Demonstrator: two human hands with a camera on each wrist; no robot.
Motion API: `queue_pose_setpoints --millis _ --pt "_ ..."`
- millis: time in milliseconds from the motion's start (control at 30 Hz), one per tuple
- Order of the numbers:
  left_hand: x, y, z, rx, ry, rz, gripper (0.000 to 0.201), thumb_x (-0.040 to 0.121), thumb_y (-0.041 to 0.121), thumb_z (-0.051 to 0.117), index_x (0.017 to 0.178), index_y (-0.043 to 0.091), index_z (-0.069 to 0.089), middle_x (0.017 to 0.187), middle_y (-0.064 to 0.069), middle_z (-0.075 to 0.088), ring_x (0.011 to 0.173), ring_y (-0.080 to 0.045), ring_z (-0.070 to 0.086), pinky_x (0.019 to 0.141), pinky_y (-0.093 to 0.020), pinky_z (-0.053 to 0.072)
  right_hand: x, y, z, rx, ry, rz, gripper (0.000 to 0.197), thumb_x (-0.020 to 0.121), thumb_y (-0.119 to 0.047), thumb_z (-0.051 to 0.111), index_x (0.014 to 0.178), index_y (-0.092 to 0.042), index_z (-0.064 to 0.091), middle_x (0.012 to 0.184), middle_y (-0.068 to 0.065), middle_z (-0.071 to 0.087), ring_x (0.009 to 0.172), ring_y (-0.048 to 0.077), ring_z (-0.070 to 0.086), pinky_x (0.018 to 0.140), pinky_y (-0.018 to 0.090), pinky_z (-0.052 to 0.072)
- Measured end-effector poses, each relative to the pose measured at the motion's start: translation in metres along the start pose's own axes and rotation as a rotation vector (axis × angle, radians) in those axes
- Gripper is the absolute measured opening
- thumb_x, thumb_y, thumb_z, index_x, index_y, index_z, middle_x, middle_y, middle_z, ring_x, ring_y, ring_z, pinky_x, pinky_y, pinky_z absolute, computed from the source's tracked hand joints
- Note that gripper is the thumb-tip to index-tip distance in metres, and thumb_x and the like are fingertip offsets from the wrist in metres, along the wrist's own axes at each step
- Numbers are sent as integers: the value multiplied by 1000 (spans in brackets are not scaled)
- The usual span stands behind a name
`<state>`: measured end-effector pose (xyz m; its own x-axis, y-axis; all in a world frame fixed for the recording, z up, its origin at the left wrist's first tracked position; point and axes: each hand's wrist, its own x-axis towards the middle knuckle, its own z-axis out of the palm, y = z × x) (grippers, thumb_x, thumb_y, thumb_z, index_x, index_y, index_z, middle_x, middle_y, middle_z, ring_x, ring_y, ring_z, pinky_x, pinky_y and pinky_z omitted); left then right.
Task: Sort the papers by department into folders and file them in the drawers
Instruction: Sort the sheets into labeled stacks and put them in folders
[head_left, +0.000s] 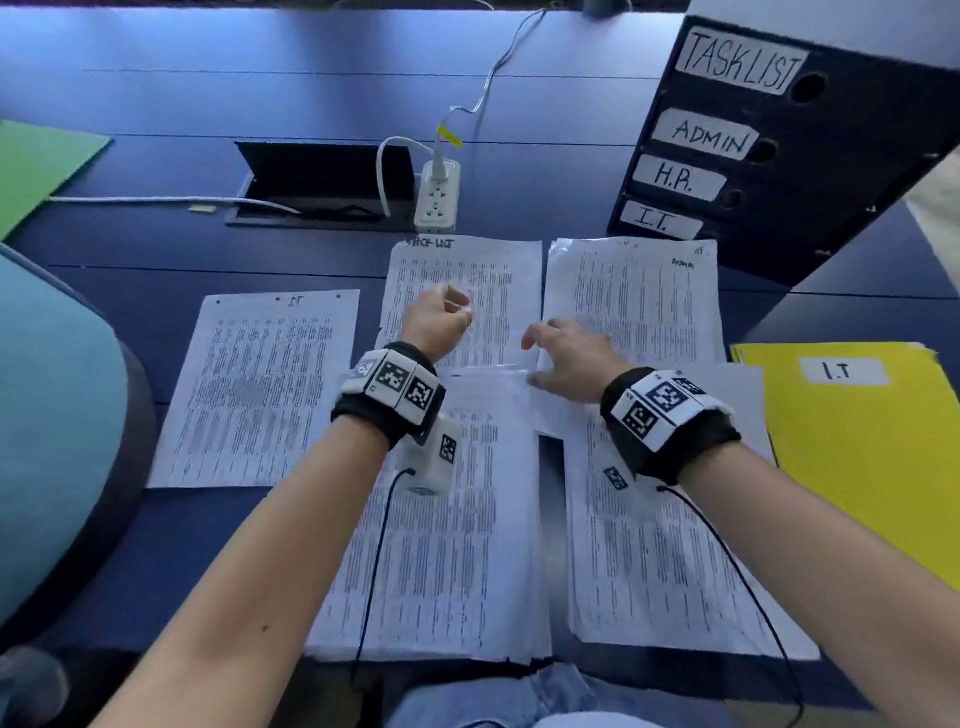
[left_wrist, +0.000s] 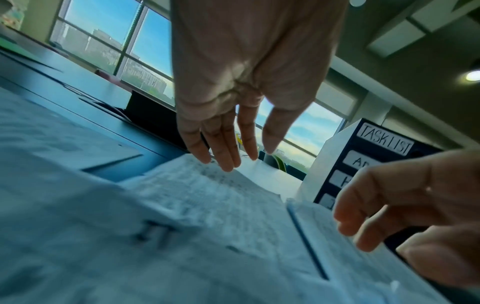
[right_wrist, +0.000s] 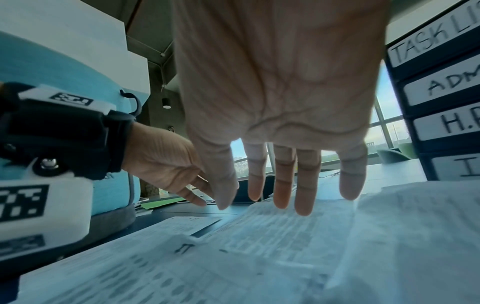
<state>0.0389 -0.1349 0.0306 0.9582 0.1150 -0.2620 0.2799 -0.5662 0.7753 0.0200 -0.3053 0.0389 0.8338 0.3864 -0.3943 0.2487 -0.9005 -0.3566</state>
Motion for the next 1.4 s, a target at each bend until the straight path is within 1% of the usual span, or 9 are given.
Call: queue_pose_setpoints --millis 133,300,467,833,1000,1067,1133,1300,1400 --pt "-7 -42 -24 208 -17 -26 29 90 11 52 118 4 56 121 -11 58 112 -23 54 91 -23 40 4 -39 21 58 -41 -35 38 90 -25 56 124 -16 45 130 6 44 117 25 46 102 46 35" --pt "-20 -97 -41 611 -161 -55 56 82 24 66 134 20 42 129 -7 49 122 -25 41 105 -47 34 12 -73 59 70 -107 -12 44 85 -25 63 125 -15 46 131 4 44 117 22 46 101 43 38" --pt "-39 -122 -50 576 -291 91 89 70 29 76 141 20 24 135 -8 39 125 -26 32 105 -44 31 19 -96 89 9 -55 39 73 71 -36 76 131 -17 39 134 4 39 125 22 35 103 45 35" --pt "-45 -131 -50 649 -182 341 65 73 28 74 127 17 39 139 -7 33 127 -26 31 107 -46 31 26 -107 99 -150 29 130 102 61 -50 78 139 -17 23 142 2 30 131 22 28 106 48 23" --pt "-34 -138 -63 445 -131 419 20 93 24 50 101 7 56 95 -6 57 90 -20 52 86 -37 45 16 -109 107 -203 130 130 106 66 -54 73 144 -18 12 150 2 19 137 21 20 110 48 15" --pt "-32 -141 -69 249 -117 387 20 96 16 46 82 6 56 67 -1 50 61 -13 44 62 -26 42 10 -110 111 -239 162 131 107 69 -56 70 147 -18 7 152 2 13 139 22 14 111 50 10" --pt "-31 -142 -77 151 -87 333 25 96 13 46 77 2 57 59 -3 45 52 -9 36 51 -17 32 5 -110 115 -277 174 142 107 72 -58 66 148 -17 3 154 1 8 141 23 10 112 51 6" --pt "-22 -148 -89 108 -115 229 27 95 19 49 78 2 61 60 -4 48 55 -13 41 55 -21 34 3 -113 115 -287 200 150 95 73 -54 67 144 -18 15 152 5 12 140 24 13 111 52 3" --pt "-17 -154 -91 -18 -165 164 44 96 30 44 79 -7 62 68 -10 53 64 -17 47 65 -27 39 2 -119 117 -351 251 105 74 71 -48 72 129 -17 39 138 4 40 131 22 32 109 57 7"
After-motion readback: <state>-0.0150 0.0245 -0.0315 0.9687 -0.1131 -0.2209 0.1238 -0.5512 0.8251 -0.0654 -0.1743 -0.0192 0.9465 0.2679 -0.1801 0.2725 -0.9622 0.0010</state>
